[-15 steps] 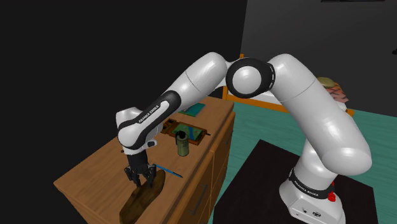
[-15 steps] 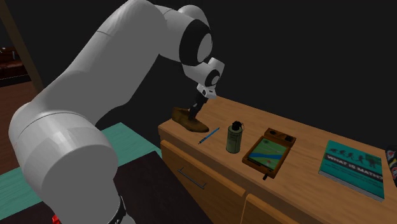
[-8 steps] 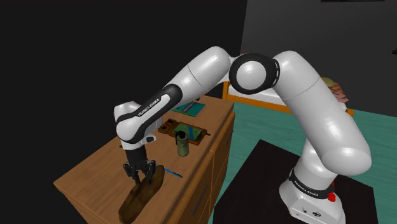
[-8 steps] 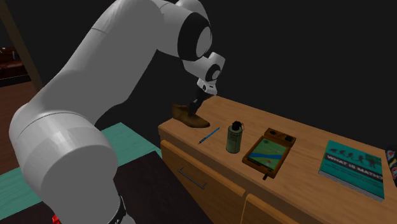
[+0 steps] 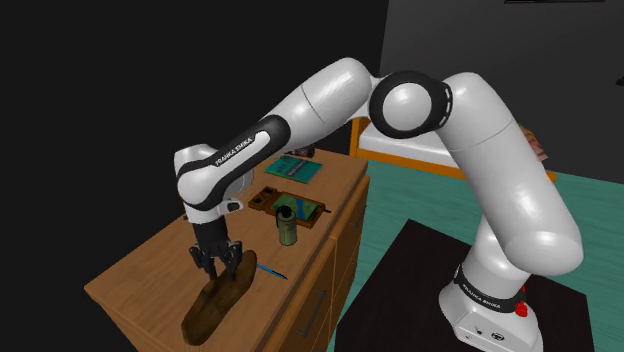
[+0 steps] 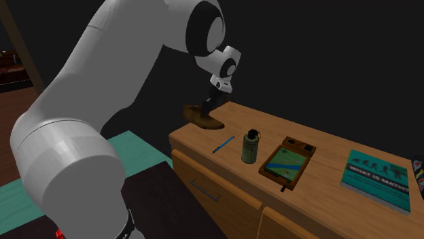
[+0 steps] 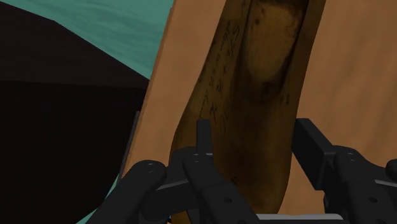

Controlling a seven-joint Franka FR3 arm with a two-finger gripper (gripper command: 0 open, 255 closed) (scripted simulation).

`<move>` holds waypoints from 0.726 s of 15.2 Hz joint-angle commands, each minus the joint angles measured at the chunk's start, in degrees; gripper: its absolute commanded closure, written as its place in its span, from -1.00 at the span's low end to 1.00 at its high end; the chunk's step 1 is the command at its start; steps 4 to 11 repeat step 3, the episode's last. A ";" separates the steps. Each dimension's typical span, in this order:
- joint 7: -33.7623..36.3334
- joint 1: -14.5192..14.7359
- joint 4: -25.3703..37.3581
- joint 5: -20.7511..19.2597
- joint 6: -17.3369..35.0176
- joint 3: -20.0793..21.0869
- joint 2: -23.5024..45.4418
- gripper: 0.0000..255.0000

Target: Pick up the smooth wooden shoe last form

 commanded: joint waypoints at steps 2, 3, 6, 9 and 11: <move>0.20 -0.18 -0.05 0.20 -1.02 0.21 -1.14 1.00; 0.20 -0.18 -0.04 0.20 -1.02 0.21 -1.14 1.00; 0.20 -0.18 -0.04 0.20 -1.02 0.21 -1.14 1.00; 0.20 -0.18 -0.04 0.20 -1.02 0.21 -1.14 1.00; 0.20 -0.18 -0.04 0.20 -1.02 0.21 -1.14 1.00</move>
